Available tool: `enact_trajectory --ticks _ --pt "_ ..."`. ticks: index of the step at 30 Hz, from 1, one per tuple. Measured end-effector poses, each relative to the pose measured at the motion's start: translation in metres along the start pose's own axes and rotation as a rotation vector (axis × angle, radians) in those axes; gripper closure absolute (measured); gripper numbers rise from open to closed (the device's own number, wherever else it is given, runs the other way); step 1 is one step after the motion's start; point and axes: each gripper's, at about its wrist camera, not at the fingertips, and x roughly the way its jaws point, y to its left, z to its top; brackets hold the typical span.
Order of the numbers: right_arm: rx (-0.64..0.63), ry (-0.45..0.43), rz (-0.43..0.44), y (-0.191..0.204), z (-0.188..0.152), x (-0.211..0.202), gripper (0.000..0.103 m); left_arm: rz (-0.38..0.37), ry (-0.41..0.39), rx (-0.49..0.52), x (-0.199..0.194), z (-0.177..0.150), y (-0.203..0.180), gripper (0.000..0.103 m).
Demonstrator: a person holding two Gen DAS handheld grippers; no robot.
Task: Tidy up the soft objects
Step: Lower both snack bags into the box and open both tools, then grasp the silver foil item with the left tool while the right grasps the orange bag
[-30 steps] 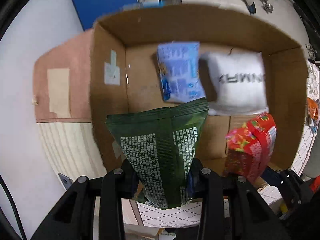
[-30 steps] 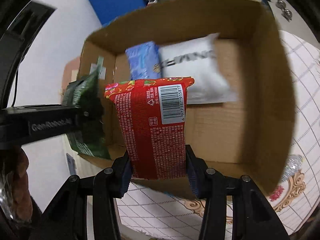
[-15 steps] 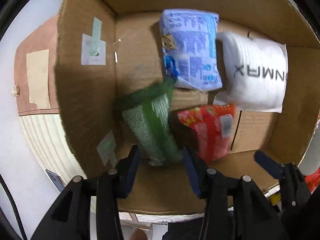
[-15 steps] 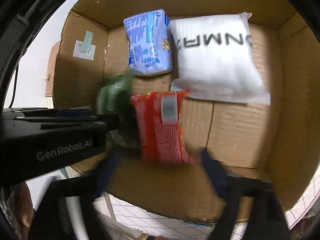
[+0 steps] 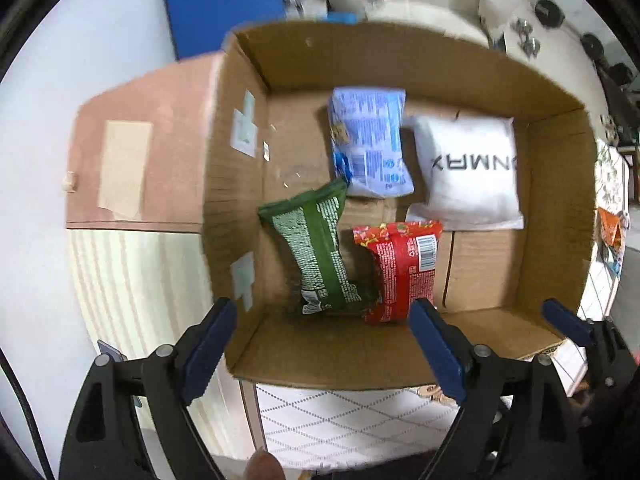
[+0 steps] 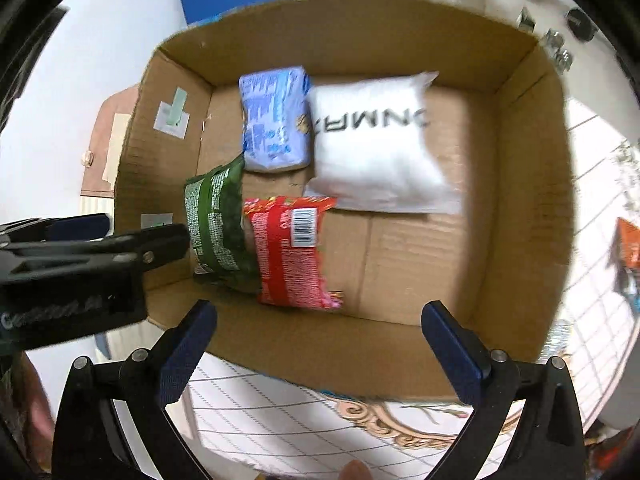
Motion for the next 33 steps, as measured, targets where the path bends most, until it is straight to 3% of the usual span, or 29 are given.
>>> enact_trajectory --ticks 3,11,21,25,29,31,33 --pt "-0.012 -0.062 -0.053 -0.006 -0.010 -0.020 0.000 0.018 -0.077 -0.009 -0.014 -0.017 0.003 0.002" --pt "-0.030 -0.190 -0.105 -0.016 -0.048 -0.073 0.000 0.032 -0.251 -0.042 -0.057 -0.060 -0.005 0.002" --pt "-0.017 -0.281 -0.026 -0.040 -0.089 -0.120 0.000 0.021 -0.345 -0.031 -0.092 -0.096 -0.040 0.002" --pt "0.063 -0.296 0.017 -0.093 -0.108 -0.134 0.000 0.043 -0.382 0.001 -0.100 -0.108 -0.077 0.002" --pt "0.182 -0.243 0.036 -0.181 -0.128 -0.131 0.000 0.116 -0.386 0.084 -0.085 -0.118 -0.132 0.002" --pt "0.262 -0.209 0.019 -0.229 -0.139 -0.124 0.000 0.136 -0.373 0.166 -0.075 -0.118 -0.166 0.002" --pt "0.328 -0.161 0.007 -0.273 -0.149 -0.115 0.000 0.162 -0.366 0.318 -0.063 -0.115 -0.215 0.002"
